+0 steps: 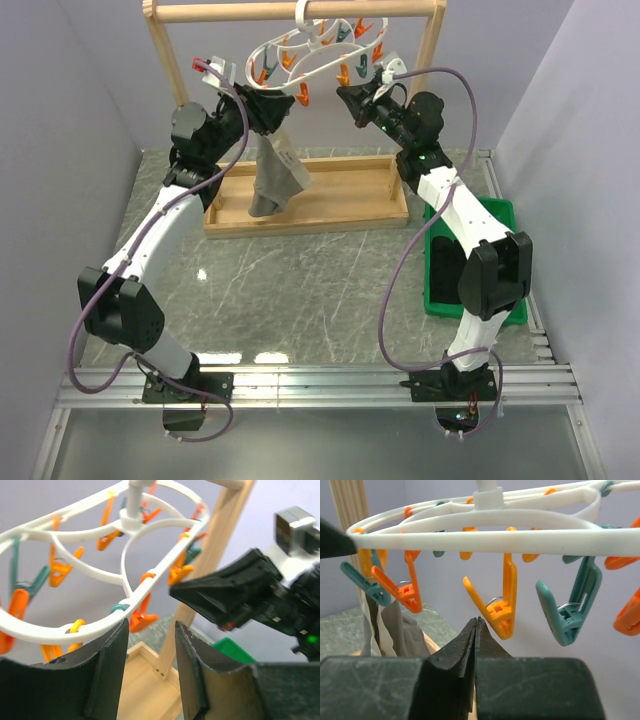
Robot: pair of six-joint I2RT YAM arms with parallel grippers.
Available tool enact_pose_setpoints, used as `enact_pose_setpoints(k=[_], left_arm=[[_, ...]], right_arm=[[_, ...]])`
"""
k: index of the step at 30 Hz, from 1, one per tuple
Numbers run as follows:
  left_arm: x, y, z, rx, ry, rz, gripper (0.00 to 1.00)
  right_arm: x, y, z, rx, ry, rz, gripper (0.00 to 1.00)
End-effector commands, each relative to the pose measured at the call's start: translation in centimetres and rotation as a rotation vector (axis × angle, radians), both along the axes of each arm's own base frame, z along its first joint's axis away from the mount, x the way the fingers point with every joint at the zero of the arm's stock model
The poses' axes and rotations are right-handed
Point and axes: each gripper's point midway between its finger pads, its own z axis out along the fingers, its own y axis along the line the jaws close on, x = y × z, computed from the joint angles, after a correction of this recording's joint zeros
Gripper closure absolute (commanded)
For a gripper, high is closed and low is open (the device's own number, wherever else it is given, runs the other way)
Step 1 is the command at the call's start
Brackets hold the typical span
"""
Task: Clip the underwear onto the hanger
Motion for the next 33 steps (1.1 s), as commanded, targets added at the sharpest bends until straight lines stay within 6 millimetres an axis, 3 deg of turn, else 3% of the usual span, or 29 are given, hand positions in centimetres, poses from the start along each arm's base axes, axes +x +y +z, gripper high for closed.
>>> enact_pose_setpoints(k=[1,7,14,27,33], left_arm=[[1.1,1.2,2.2,-0.029,-0.033,0.063,0.53],[3.2,2.6,2.5,-0.039,-0.014,0.121,0.56],[4.7,4.0,3.7,-0.066,-0.055,0.152,0.57],[7.1,4.7,4.0,-0.078,-0.080,0.156,0.57],[7.8,5.0,4.6,-0.094,-0.101,0.155,0.56]], right_arm=[[-2.7,0.0,3.7,0.016,-0.091,0.031,1.00],[-4.5,0.3,4.2,0.009,-0.069,0.078,0.99],[-6.6,-0.5,3.6,-0.014,-0.005,0.077,0.72],[-8.7,-4.6,6.6,0.045,0.051,0.014,0.56],[-9.2,-5.1,6.4,0.049,0.091,0.008,0.49]])
